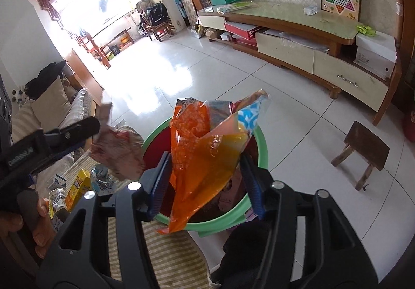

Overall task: Collect trash
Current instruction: 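Drop the wrapper from the left tool into the red bin while the right tool drops the orange bag, then grasp the brown packet with the left tool while the right tool grasps the pink wrapper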

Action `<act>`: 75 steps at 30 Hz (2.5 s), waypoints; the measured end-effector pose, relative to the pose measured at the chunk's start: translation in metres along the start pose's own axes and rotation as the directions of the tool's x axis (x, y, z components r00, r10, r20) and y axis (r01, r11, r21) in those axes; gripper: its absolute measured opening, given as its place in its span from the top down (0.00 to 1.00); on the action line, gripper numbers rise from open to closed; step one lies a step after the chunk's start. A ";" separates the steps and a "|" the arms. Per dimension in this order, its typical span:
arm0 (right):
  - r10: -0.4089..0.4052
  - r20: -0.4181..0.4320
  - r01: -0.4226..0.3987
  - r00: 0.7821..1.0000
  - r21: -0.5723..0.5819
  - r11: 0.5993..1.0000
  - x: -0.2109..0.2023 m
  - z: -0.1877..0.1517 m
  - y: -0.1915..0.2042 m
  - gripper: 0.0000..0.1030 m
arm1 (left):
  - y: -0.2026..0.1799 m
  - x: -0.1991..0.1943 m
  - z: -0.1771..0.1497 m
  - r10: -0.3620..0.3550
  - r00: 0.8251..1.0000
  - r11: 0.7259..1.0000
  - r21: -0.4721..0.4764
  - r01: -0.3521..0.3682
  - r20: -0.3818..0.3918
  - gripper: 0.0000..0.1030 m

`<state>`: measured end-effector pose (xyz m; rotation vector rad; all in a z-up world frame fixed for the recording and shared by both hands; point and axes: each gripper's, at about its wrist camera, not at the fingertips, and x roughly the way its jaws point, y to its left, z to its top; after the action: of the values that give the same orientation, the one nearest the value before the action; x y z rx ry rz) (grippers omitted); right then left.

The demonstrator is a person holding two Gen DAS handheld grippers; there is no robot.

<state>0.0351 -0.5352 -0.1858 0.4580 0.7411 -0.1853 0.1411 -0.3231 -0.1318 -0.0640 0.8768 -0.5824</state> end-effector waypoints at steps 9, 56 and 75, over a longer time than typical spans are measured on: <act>-0.035 0.008 0.035 0.999 0.005 0.999 -0.003 -0.009 0.004 0.31 | 0.018 -0.046 -0.017 0.067 0.996 0.997 0.038 -0.069 0.052 0.25; 0.101 -0.292 -0.218 0.951 -0.406 0.887 0.001 -0.103 0.205 0.22 | 0.191 -0.178 -0.284 0.299 0.914 0.945 -0.048 -0.323 -0.273 0.18; 0.158 -0.501 -0.444 0.851 -0.525 0.726 0.011 -0.183 0.283 0.24 | 0.226 -0.180 -0.290 0.322 0.908 0.878 -0.275 -0.392 -0.267 0.59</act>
<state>0.0223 -0.1997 -0.2163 -0.0400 1.0875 0.5010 -0.0601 0.0106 -0.2573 -0.1346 1.1584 -0.0898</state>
